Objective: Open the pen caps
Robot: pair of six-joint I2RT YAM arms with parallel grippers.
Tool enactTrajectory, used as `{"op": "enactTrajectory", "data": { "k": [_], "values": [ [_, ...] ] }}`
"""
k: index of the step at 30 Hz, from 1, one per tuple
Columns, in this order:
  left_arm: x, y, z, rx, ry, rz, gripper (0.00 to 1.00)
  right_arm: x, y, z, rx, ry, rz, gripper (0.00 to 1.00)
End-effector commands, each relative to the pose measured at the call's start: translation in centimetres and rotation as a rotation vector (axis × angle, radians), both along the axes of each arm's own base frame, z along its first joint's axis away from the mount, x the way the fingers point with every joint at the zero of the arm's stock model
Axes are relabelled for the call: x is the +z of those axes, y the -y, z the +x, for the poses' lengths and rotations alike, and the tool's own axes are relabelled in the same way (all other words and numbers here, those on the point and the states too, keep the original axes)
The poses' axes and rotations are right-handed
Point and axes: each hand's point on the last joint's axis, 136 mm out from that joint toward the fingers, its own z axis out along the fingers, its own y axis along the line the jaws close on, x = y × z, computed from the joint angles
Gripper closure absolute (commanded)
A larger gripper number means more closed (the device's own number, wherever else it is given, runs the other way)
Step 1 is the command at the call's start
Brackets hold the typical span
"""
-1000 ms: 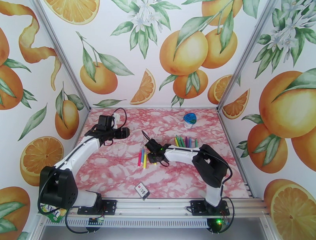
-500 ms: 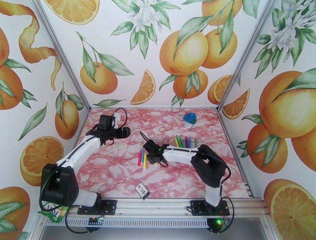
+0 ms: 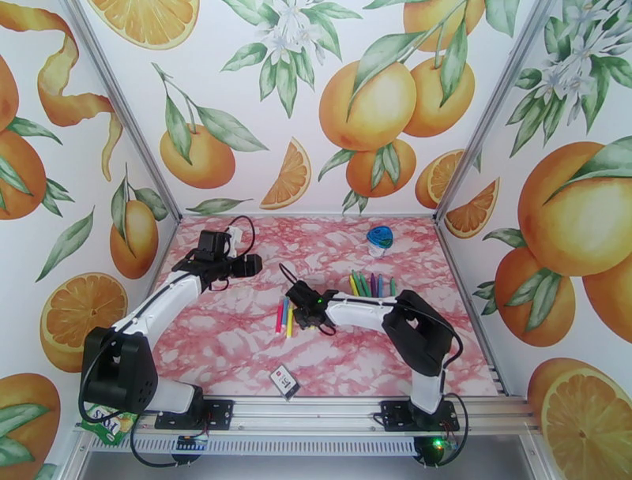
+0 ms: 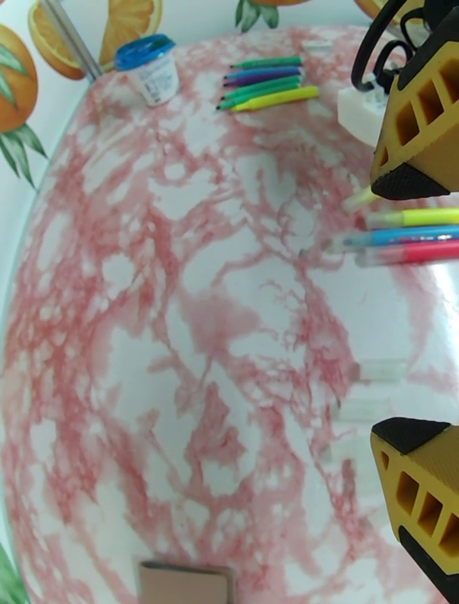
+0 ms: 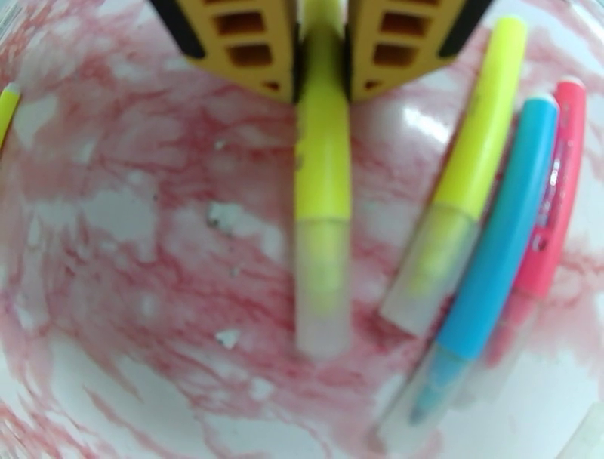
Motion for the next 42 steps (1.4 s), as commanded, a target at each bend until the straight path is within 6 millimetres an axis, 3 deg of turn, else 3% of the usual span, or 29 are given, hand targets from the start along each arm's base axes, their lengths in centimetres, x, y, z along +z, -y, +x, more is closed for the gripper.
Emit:
{"op": "enactTrajectory", "data": {
  "k": [1,10,19,27,42],
  "values": [
    [1.7,1.4,-0.1,-0.055,0.069,-0.088,0.19,1.8,0.1,0.7,0.000,0.080,0.050,0.81],
    [2.5,4.3,-0.5,-0.145,0.091,-0.175,0.17,7.0,-0.4,2.2,-0.004,0.197,0.287,0.82],
    [3.4,8.9,-0.9,-0.274,0.085,-0.298,0.19,11.8,-0.5,3.1,0.003,0.321,0.431,0.82],
    [4.1,12.0,-1.4,-0.372,0.065,-0.370,0.22,14.3,-1.3,3.5,0.039,0.388,0.489,0.81],
    [4.3,14.0,-1.8,-0.436,0.044,-0.417,0.29,16.1,-2.6,3.8,0.087,0.421,0.545,0.81]
  ]
}}
